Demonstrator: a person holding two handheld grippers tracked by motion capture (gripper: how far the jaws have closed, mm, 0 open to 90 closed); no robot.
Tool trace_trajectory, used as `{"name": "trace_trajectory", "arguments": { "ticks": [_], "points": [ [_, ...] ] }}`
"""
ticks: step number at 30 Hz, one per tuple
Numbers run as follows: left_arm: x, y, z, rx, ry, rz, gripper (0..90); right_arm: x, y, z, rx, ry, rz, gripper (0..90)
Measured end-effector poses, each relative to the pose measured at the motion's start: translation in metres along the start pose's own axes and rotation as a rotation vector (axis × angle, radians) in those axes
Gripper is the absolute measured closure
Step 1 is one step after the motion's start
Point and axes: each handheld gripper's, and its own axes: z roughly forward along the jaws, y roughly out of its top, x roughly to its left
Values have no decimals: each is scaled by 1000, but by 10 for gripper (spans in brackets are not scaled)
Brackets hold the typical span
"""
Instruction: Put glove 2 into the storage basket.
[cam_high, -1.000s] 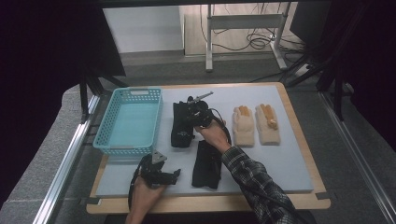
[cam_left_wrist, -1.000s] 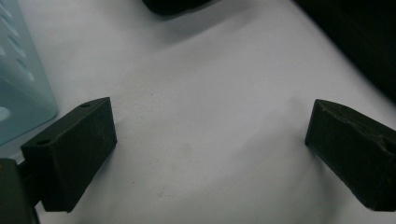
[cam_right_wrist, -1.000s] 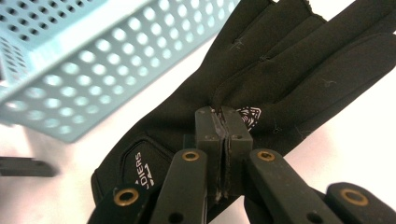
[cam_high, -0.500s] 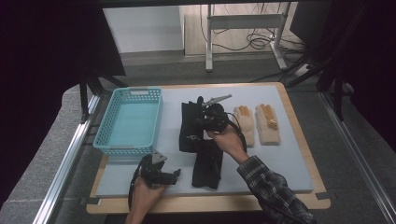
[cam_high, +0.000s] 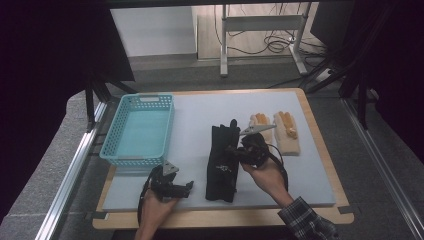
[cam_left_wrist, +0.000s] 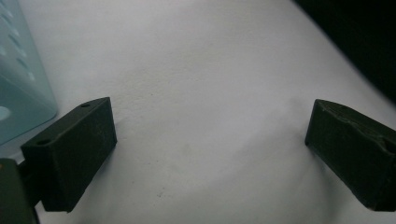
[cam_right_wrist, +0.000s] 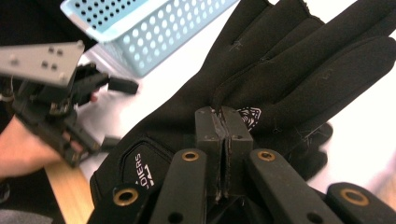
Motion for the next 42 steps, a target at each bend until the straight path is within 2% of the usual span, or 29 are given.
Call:
{"name": "trace_trajectory", "arguments": {
  "ticks": [2, 3, 6, 11, 13, 14, 15, 16, 18, 19, 20, 21, 22, 23, 24, 26, 29, 30, 32, 33, 34, 35, 38, 42],
  "points": [
    [0, 0, 0, 1, 0, 0, 20, 2, -4, -2, 2, 1, 3, 866],
    [0, 0, 0, 2, 0, 1, 20, 6, -12, -3, 8, -11, 1, 865],
    [0, 0, 0, 0, 0, 0, 20, 8, -19, -2, 17, -27, -1, 865],
    [0, 0, 0, 5, 2, 7, 20, 5, -35, 15, 48, -48, 35, 864],
    [0, 0, 0, 7, 1, 6, 20, 3, -43, 26, 68, -61, 41, 859],
    [0, 0, 0, 7, 1, 6, 20, 3, -43, 26, 68, -61, 41, 859],
    [0, 0, 0, 4, 0, 2, 20, 2, -50, 35, 85, -66, 45, 849],
    [0, 0, 0, 4, 0, 2, 20, 2, -50, 35, 85, -66, 45, 849],
    [0, 0, 0, 4, 0, 2, 21, 0, -56, 43, 99, -66, 45, 826],
    [0, 0, 0, 4, 0, 2, 20, -2, -59, 47, 98, -57, 49, 773],
    [0, 0, 0, 4, 0, 2, 21, -2, -59, 47, 98, -57, 49, 773],
    [0, 0, 0, 4, 0, 2, 21, -3, -57, 44, 88, -51, 35, 698],
    [0, 0, 0, 3, 0, 1, 21, -3, -57, 44, 88, -51, 35, 698],
    [0, 0, 0, 4, 0, 1, 20, -4, -53, 37, 70, -60, 13, 662],
    [0, 0, 0, 4, 0, 2, 20, -4, -53, 37, 70, -60, 13, 662],
    [0, 0, 0, 4, 0, 2, 21, -11, -48, 24, 51, -67, -21, 650],
    [0, 0, 0, 4, 0, 2, 20, -18, -49, 17, 49, -77, -34, 671],
    [0, 0, 0, 4, 0, 2, 20, -26, -54, 12, 50, -70, -33, 725],
    [0, 0, 0, 4, 0, 1, 20, -30, -57, 10, 52, -69, -31, 758],
    [0, 0, 0, 4, 0, 2, 20, -34, -66, 8, 61, -66, -40, 807],
    [0, 0, 0, 3, -1, -1, 20, -34, -66, 8, 61, -66, -40, 807],
    [0, 0, 0, 4, -1, 0, 21, -35, -77, 8, 75, -60, -54, 835],
    [2, 0, -2, 5, -7, 8, 28, -33, -91, 12, 88, -44, -77, 853],
    [3, -1, -3, 4, -15, 12, 34, -28, -99, 17, 90, -22, -100, 854]
  ]
}}
